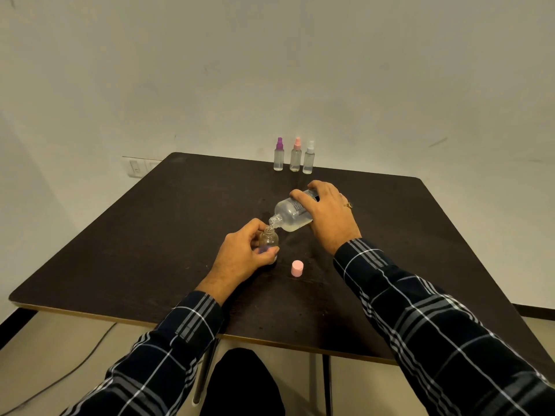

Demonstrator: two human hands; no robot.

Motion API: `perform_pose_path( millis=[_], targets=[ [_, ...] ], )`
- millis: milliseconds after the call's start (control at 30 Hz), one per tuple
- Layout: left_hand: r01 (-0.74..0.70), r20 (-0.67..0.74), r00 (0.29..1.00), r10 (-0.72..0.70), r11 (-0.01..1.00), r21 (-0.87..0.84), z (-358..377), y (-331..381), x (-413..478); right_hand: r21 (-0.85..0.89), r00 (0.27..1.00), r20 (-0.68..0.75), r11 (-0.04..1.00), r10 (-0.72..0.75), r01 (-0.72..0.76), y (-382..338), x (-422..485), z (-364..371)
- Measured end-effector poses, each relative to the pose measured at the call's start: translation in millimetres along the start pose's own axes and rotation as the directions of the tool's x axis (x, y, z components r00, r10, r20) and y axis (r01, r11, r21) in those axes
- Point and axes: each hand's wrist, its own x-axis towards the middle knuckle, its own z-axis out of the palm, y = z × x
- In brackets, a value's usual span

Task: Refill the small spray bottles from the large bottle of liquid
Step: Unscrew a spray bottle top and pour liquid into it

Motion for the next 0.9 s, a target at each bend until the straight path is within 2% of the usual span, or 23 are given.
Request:
perform_pose_path(
  millis=[900],
  targets=[
    [-0.004, -0.012, 1.0, 0.004, 1.0, -0.004, 1.4, -3.2, 1.2, -0.017, 1.0, -0.01, 1.0, -0.001, 0.001, 1.7, 2.2, 4.0]
  ],
)
